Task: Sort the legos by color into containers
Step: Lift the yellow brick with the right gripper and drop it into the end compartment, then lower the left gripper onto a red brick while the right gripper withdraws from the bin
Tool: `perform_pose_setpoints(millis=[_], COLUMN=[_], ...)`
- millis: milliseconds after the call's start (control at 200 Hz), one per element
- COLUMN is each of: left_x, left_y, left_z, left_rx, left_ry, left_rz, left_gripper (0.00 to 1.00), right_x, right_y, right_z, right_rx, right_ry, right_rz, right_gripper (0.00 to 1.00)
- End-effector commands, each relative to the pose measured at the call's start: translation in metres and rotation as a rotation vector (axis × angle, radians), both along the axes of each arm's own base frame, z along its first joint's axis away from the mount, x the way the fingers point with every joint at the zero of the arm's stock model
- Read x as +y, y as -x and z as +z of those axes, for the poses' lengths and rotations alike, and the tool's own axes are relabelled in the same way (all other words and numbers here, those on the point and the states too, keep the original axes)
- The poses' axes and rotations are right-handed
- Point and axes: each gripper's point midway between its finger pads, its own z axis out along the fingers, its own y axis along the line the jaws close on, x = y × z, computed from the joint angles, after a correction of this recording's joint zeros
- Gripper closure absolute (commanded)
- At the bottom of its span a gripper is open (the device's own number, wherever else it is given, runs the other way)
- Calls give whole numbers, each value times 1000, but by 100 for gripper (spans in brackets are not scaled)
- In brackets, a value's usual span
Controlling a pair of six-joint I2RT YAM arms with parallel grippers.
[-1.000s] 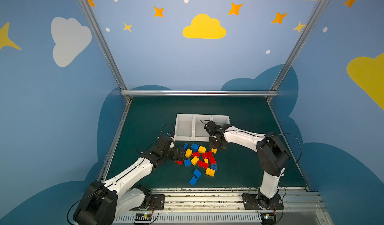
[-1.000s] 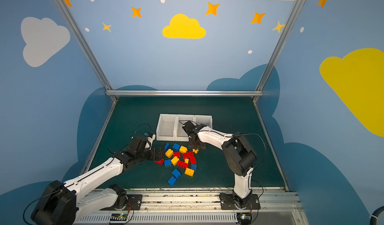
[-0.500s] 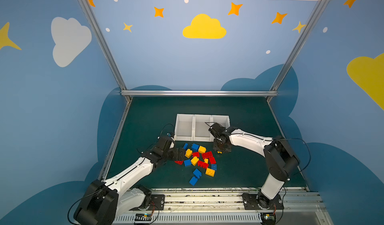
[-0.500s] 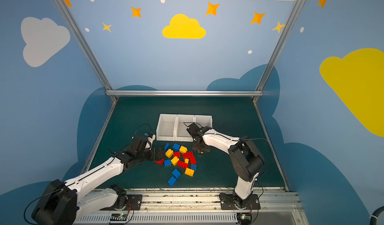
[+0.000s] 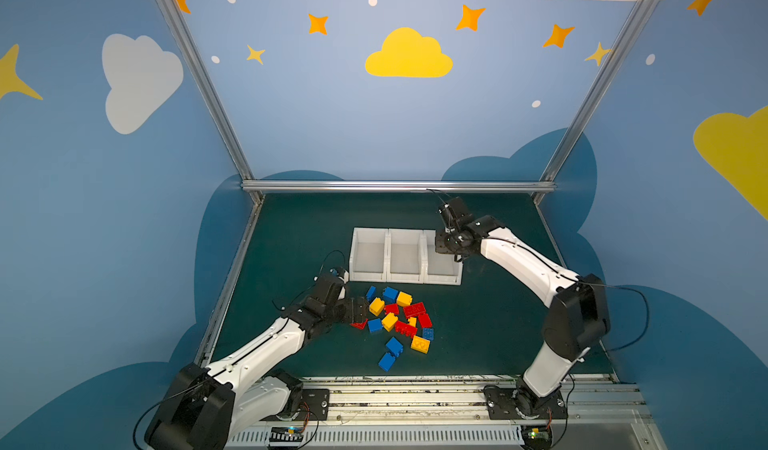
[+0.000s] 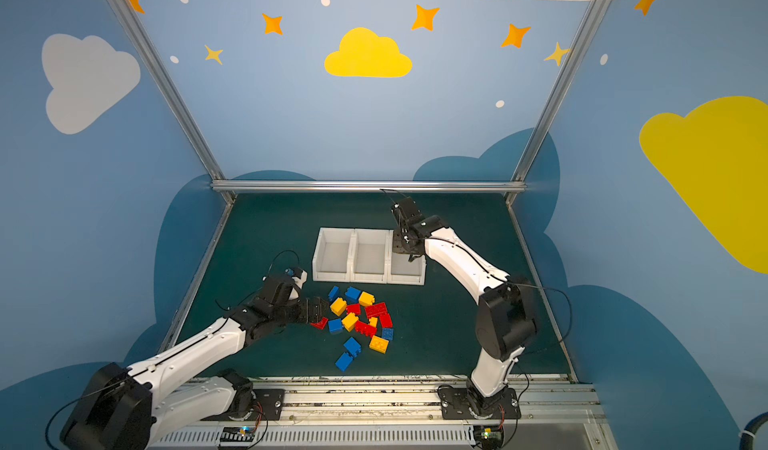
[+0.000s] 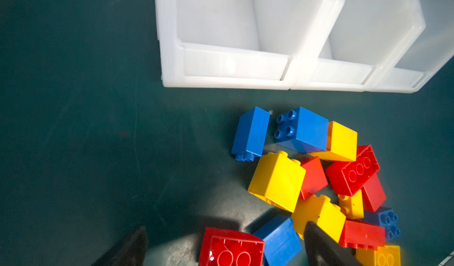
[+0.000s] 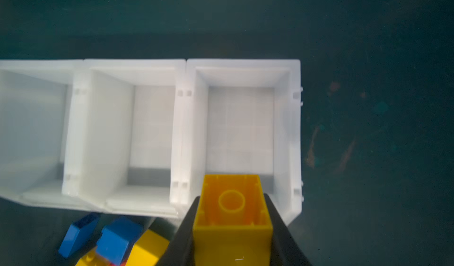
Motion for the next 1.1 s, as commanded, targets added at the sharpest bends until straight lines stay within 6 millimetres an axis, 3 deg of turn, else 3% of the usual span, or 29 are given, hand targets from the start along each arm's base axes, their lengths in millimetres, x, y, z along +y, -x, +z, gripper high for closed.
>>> perform_pose_setpoints(millis=[0,270,405,661,1091], left_x=[4,5,6,6,7], left_y=[3,3,5,5,7], left_z=[-2,-2,-3,-3,-4], left_rx=[-5,-13,-5,-8,-4], left_ry=[-5,-9,-11,-10,-18], left_rz=[19,17,17,20,19], left_gripper=[2,3,5,10,13], right_x=[8,12,12,11,8], right_y=[-4,-5,-2,1,6], right_z=[-28,-68,-78,-75,-54], right_rx=[89,229,257,258,221], right_ry=[12,14,13,7,-13], right_rz=[61,42,38,38,38], right_gripper=[75,73,69,57,56])
